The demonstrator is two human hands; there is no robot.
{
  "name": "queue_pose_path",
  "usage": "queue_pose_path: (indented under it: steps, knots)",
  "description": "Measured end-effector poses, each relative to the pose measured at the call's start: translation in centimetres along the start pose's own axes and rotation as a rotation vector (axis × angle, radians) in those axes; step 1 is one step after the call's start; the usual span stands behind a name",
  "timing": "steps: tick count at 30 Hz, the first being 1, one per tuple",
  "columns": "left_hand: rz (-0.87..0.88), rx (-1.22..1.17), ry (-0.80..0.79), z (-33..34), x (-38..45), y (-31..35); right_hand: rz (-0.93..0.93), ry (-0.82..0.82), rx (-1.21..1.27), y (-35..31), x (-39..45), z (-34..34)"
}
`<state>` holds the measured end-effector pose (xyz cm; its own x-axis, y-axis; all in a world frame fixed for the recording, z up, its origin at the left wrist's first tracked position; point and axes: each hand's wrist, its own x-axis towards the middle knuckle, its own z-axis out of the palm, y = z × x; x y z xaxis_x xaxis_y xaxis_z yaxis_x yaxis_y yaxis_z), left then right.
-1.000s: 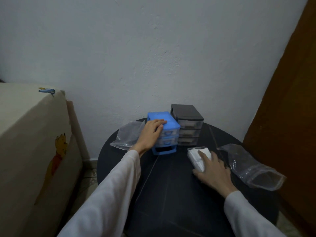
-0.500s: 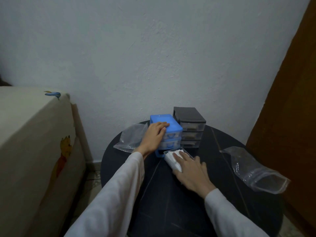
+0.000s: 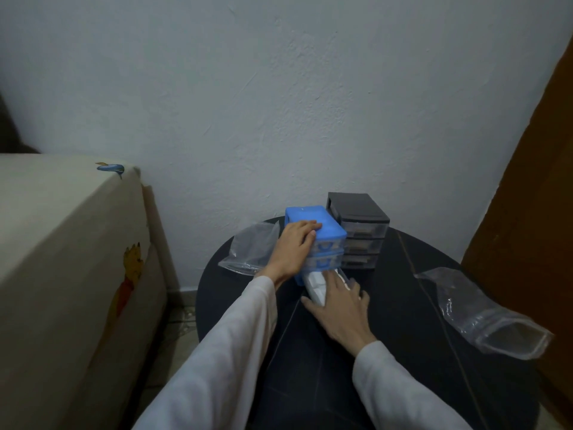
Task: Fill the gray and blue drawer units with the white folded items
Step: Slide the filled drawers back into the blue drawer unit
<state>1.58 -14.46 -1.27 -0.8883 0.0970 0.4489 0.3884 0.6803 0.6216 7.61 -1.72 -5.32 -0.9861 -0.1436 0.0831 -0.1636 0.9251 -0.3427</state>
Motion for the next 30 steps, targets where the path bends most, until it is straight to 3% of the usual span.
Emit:
queue_pose_path:
  steps: [3, 8, 12, 17, 24, 30]
  knots:
    - [0.002, -0.011, -0.001, -0.1, -0.1, -0.1, -0.107, 0.036, -0.03, 0.7, -0.3, -0.6]
    - [0.02, -0.027, 0.02, 0.0, 0.0, -0.2, -0.408, -0.273, -0.103, 3.8, -0.5, -3.9]
    - [0.011, -0.028, 0.02, 0.2, 0.0, -0.4, -0.519, -0.332, -0.262, 4.7, 0.2, -4.1]
    - [0.005, -0.026, 0.004, 0.2, -0.1, -0.4, -0.529, -0.241, -0.371, 3.7, 1.0, -3.5]
    - [0.021, -0.031, 0.017, 0.2, 0.1, -0.6, -0.594, 0.119, -0.377, 3.4, 1.6, -1.1]
    - [0.026, -0.04, 0.032, 0.5, 0.1, -0.7, -0.64, 0.141, -0.241, 3.7, 2.0, -0.9]
